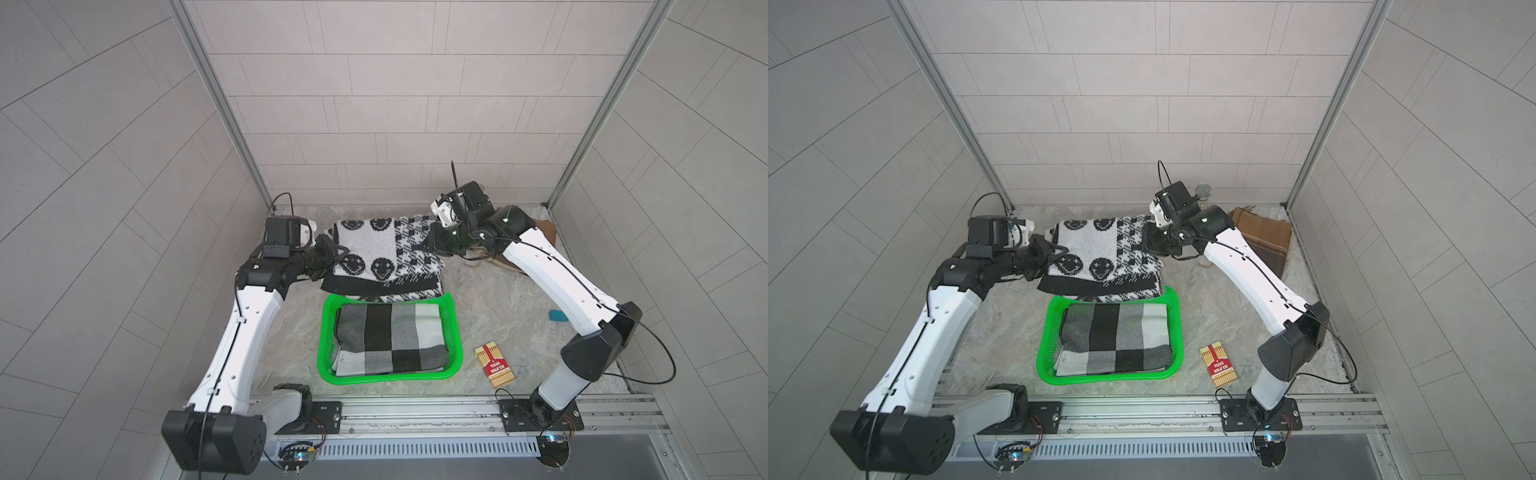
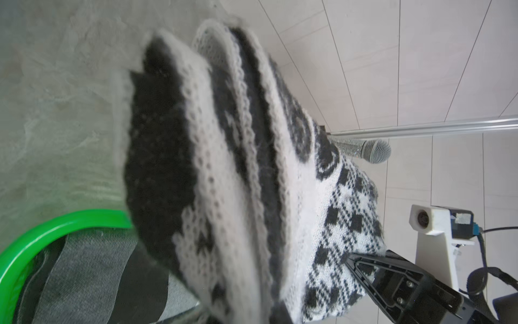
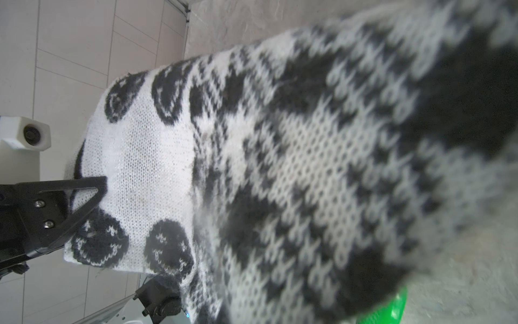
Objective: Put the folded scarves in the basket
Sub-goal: Place the scarf in the basket.
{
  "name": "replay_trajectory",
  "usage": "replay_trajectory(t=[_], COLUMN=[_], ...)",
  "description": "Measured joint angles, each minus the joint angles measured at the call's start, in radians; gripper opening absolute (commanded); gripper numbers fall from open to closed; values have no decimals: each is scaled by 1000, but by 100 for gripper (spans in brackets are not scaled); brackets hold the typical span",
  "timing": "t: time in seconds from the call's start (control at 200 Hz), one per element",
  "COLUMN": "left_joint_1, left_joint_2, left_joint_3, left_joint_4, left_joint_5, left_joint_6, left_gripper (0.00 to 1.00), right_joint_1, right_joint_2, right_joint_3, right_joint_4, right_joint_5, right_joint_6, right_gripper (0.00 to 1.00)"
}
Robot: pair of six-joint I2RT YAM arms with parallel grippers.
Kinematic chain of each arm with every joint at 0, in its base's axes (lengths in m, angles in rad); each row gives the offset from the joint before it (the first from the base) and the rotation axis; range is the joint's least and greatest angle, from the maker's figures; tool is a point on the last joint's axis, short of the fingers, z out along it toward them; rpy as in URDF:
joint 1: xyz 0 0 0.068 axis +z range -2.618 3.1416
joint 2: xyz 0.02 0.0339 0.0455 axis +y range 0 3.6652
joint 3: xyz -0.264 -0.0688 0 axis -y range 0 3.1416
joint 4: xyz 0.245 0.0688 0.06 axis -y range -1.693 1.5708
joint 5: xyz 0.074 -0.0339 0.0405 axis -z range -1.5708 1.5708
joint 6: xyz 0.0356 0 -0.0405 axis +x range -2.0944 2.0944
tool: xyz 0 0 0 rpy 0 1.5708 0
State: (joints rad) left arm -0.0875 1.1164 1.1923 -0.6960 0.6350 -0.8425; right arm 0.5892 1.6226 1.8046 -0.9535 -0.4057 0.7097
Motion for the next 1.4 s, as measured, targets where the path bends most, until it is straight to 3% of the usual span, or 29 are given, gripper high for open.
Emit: replay_trajectory(t=[0.295,0.62,0.866,1.351,1.401], left_joint_1=[-126,-219,-224,-224,-224], left_joint_2=[-229,-379,-349,-301,-299], left_joint_3=[-195,-406,-526,-623,-636], left_joint_4=[-61,-81,-34,24,25], left_joint_5=[-59,-138,-159,-235,-245], left_joint_6=[-68,-119,-112,-62,-59], left_gripper=[0,0,0,0,4], right_joint_1=[103,203,208,208,208], right_joint_2=[-232,-283,-273,-200,-191], right_joint_3=[-372,-541,-639,-725,-736], right_joint_4=[43,108,168,277,289], right_joint_5=[52,100,127,142,144], right_joint_6=[42,84,89,84,82], right_gripper=[0,0,0,0,0])
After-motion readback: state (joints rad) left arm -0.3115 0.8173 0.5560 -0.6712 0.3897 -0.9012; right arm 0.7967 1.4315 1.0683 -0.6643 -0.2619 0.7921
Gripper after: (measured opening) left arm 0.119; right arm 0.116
